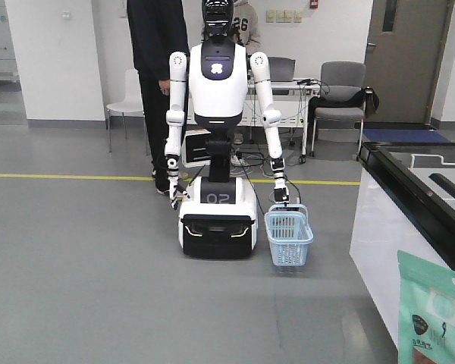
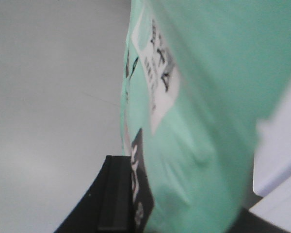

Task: Pick snacks and fruit into basket
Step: 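Approach the other robot holding the light-blue basket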

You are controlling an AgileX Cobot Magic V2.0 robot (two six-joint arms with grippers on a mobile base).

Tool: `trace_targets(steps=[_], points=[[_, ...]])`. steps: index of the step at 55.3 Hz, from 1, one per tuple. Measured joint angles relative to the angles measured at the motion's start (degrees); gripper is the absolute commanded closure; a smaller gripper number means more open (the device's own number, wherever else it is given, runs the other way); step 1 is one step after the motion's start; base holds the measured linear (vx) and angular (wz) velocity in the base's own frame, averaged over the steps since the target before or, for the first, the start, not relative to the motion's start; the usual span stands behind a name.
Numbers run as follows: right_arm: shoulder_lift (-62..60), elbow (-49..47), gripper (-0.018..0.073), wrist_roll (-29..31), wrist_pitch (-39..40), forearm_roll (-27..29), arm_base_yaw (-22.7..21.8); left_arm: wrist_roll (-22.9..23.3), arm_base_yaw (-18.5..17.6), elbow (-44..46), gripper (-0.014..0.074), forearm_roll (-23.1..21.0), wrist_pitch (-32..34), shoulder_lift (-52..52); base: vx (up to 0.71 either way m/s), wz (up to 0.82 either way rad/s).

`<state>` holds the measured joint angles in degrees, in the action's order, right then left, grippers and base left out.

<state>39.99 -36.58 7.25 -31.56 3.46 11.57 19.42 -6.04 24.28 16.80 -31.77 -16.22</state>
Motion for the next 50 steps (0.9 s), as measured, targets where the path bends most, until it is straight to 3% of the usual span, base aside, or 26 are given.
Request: trace_targets(steps=[50], points=[[0.00,0.00,0.0568,0.00,0.00,0.00,0.00,0.00,0.00,0.00,0.0595,0.00,0.03,0.00,0.61,-0.05]])
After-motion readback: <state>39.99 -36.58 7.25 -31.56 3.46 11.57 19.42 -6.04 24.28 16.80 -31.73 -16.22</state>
